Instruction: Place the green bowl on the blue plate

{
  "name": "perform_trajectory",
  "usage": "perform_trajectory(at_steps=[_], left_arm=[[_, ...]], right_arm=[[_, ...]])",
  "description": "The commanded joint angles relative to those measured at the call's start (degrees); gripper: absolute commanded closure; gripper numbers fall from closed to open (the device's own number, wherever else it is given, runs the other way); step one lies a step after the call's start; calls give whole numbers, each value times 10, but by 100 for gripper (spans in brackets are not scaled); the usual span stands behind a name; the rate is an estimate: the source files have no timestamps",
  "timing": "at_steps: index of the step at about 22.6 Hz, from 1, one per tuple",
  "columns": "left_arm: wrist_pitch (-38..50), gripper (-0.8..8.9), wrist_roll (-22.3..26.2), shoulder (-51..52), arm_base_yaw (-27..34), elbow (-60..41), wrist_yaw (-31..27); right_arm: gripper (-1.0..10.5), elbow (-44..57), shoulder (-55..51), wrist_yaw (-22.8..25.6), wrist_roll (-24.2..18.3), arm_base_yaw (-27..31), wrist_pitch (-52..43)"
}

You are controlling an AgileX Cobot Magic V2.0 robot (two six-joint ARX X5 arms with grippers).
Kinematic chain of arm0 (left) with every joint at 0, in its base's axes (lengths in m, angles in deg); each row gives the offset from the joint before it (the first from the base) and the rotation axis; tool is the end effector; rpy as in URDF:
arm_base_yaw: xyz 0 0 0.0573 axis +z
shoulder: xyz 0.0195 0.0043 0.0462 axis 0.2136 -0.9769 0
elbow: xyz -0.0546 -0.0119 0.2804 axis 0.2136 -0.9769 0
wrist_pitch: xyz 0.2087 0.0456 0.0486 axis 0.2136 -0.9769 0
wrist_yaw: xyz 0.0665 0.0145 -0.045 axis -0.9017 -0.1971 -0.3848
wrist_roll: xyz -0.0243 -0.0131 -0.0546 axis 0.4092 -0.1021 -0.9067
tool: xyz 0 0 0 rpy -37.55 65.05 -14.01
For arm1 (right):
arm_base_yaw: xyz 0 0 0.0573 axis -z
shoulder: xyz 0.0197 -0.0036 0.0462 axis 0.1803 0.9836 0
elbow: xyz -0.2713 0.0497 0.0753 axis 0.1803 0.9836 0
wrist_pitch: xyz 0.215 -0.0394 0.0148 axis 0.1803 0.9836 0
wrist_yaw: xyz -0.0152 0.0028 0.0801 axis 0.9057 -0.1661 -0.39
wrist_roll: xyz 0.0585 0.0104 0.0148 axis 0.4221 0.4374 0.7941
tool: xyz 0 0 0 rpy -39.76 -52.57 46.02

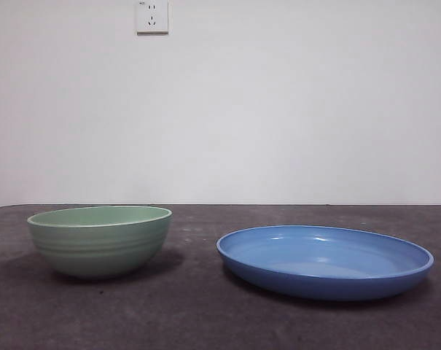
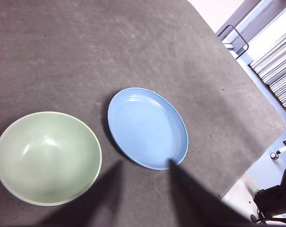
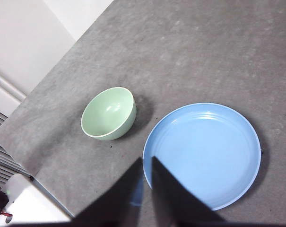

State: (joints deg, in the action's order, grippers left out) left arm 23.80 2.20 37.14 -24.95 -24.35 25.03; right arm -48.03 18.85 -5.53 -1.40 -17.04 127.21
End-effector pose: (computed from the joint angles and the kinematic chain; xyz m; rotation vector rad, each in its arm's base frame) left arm 0.0830 -0.0431 0.3363 -0.2901 0.6216 -0.7703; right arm 0.0503 0.0301 0.3314 0.2850 0.5916 0.6830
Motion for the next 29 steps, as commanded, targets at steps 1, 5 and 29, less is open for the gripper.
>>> perform_trajectory(at_steps=[1,5,29], left_arm=[[7,371,14,-3,-2,12,2],[6,242,15,-3,-2,12,1],[-32,254,63,-196,-2,11,-226]], right_arm=[[659,-9,2,0,-7,-1,-5],[413,-9,2,0,-6,-1,-5],[410,-9,2,-1,-5,-1,-5]])
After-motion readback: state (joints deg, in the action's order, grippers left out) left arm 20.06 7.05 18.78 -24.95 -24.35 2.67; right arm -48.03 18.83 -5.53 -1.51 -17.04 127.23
